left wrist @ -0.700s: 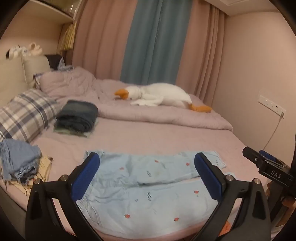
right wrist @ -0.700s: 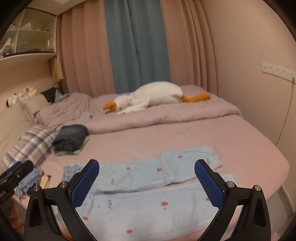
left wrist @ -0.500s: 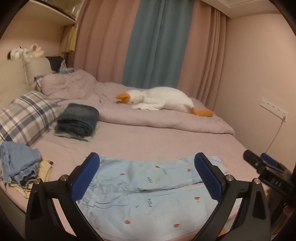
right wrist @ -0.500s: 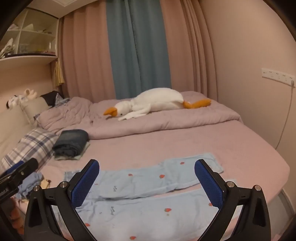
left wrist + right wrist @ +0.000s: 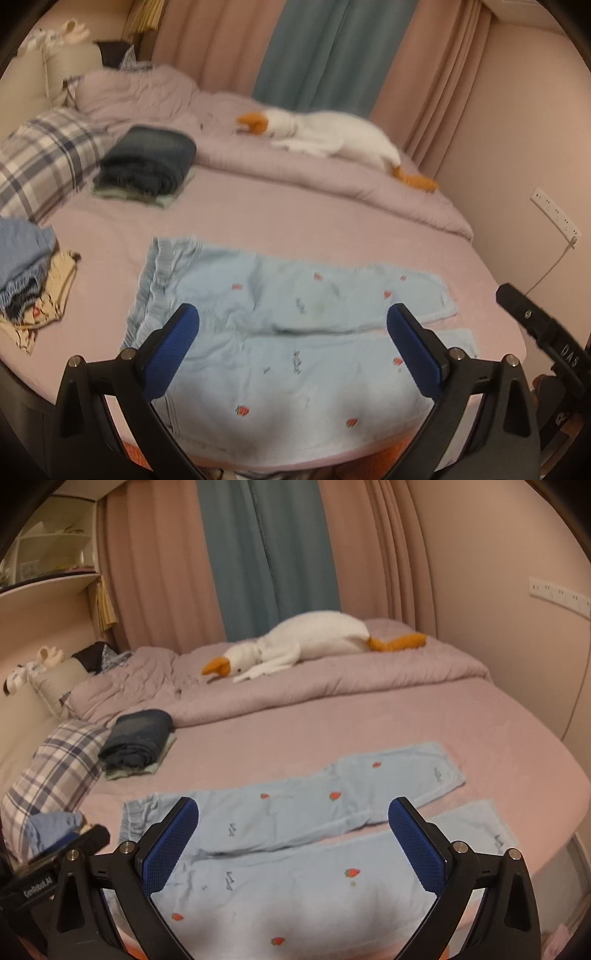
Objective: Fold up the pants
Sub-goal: 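Move both grippers over the light blue strawberry pants, open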
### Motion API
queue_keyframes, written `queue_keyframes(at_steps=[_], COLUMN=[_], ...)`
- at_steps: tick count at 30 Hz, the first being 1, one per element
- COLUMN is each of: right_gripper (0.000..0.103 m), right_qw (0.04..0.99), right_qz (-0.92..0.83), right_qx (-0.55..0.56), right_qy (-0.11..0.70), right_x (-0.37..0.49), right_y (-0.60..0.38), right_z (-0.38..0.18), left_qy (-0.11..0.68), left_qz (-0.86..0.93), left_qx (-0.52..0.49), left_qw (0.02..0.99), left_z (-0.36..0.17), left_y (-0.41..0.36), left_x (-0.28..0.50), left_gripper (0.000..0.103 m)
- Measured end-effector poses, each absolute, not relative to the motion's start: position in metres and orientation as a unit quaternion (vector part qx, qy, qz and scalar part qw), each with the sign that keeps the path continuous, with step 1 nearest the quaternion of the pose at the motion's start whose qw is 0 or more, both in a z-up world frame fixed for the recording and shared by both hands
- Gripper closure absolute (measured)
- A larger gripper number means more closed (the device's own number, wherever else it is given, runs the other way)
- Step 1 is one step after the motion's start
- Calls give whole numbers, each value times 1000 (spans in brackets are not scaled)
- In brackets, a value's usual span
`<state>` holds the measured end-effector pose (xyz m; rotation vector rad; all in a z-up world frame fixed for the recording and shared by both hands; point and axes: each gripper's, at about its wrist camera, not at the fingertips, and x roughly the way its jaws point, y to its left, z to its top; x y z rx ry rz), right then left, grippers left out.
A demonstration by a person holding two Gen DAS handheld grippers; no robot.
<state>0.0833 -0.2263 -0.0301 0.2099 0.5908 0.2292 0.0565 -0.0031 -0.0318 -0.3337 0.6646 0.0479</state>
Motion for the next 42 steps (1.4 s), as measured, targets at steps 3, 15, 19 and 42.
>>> queue_keyframes(at_steps=[3, 15, 19, 42], right_gripper=[1, 1, 1, 1], right_qw=[938, 913, 907, 895], right_qz=[105, 113, 121, 108], right_qx=[100, 97, 118, 129], right_qy=[316, 379, 385, 413], right_x=[91, 111, 115, 116], right_y=[-227, -238, -246, -247], right_z=[-46, -80, -85, -101], left_qy=[344, 418, 441, 476], left_qz=[22, 7, 1, 13], left_qx=[-169, -209, -224, -197], left_qw=[923, 884, 869, 857], left_z=[-46, -84, -95, -114], left_y=[9, 28, 32, 25], left_x=[59, 74, 78, 85], left_gripper=[2, 7, 10, 11])
